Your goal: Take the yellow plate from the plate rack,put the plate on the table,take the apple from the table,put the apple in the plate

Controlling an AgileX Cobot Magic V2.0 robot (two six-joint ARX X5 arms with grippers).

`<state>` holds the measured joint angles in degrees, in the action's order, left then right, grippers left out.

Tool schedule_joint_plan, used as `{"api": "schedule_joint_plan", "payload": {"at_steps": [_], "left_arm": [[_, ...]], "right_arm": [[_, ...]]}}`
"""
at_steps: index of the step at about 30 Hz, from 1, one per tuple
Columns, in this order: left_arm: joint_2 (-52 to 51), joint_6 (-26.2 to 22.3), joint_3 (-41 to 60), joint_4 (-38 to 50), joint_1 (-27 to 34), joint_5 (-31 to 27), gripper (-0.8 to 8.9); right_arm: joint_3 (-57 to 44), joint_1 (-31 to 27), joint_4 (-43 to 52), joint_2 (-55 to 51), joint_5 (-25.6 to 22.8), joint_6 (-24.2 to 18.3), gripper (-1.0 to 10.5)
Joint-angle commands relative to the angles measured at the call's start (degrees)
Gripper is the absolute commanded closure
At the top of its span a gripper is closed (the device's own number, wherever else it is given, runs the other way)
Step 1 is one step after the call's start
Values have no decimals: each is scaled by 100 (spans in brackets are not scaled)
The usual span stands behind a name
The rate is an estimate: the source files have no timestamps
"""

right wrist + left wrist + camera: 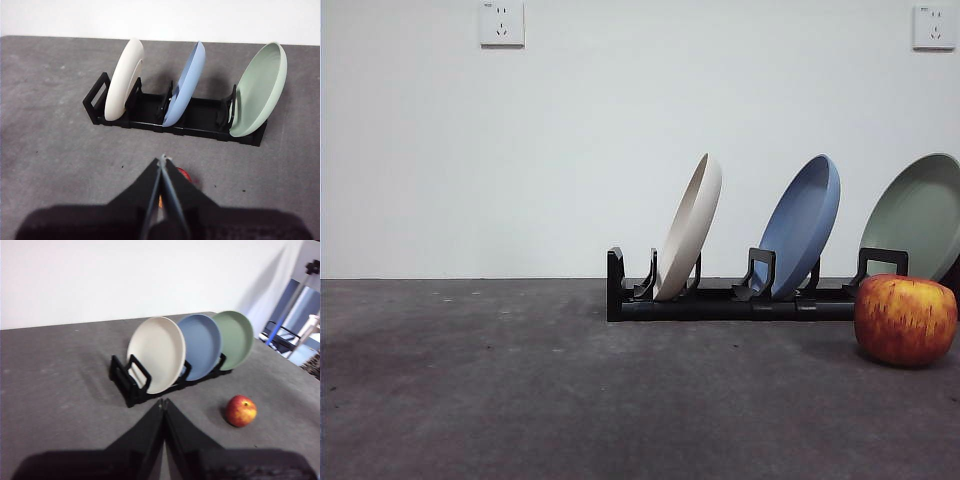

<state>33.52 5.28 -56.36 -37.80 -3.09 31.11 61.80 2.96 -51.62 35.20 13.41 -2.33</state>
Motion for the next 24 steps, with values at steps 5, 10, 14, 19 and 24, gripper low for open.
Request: {"api": "schedule_joint_plan", "payload": {"at_steps": [5,10,14,19,24], "left_arm": [[42,-83,-7,-35,-72,109,541],[39,-44,-9,-35,-72,111,207],[42,39,-9,-31,-72,214,207],[50,48,-9,-31,-72,238,207],[101,48,-9,-28,-127,258,207]], "right_arm": [[74,4,-66,26,39,-87,838],[74,4,-74,26,251,-66,385],[74,4,-77,26,260,-68,309],[74,4,-109,26,345,-68,309],[74,4,-111,28,511,-68,309]]}}
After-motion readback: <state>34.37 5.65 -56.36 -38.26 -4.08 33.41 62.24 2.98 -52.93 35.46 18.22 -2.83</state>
